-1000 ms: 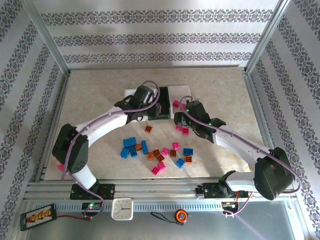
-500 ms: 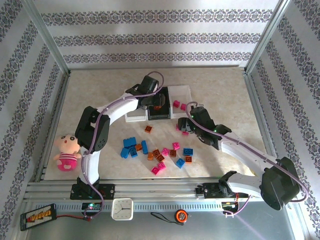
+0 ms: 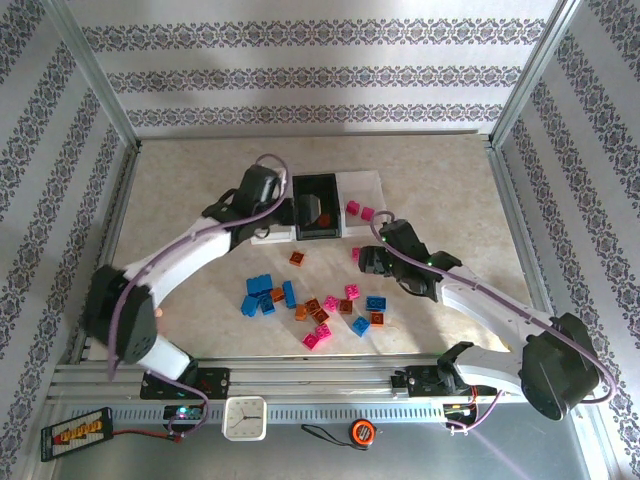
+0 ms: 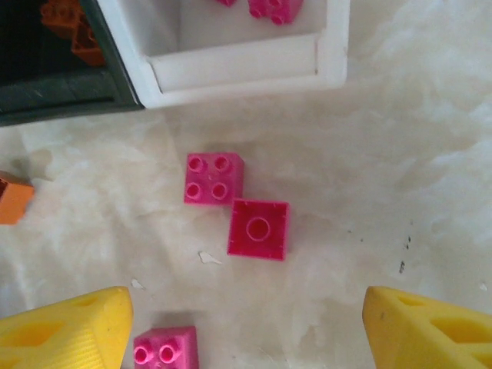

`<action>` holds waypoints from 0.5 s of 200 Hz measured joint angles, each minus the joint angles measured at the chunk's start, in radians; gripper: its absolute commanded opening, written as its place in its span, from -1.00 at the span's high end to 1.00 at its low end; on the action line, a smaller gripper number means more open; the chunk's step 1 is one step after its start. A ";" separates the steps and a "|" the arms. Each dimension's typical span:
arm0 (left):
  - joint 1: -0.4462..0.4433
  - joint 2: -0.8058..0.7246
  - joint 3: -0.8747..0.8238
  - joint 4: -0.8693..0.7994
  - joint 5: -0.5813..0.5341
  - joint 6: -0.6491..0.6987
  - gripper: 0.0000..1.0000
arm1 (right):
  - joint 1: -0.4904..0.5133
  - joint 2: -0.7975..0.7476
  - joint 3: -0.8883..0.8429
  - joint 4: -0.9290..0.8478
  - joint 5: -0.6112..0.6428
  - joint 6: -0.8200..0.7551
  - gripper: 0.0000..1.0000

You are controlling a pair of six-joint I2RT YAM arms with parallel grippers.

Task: Sort the legos into containers by color
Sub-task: Pick up the lego from the center of the table.

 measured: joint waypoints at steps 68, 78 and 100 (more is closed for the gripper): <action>0.000 -0.381 -0.468 0.040 -0.015 -0.089 -0.99 | 0.000 0.220 0.039 0.001 -0.019 -0.010 -0.44; 0.000 -0.428 -0.495 0.034 -0.027 -0.097 -0.99 | 0.000 0.256 0.061 0.003 -0.022 -0.019 -0.40; 0.000 -0.531 -0.524 0.009 -0.063 -0.104 -0.99 | 0.000 0.306 0.098 0.013 -0.019 -0.030 -0.29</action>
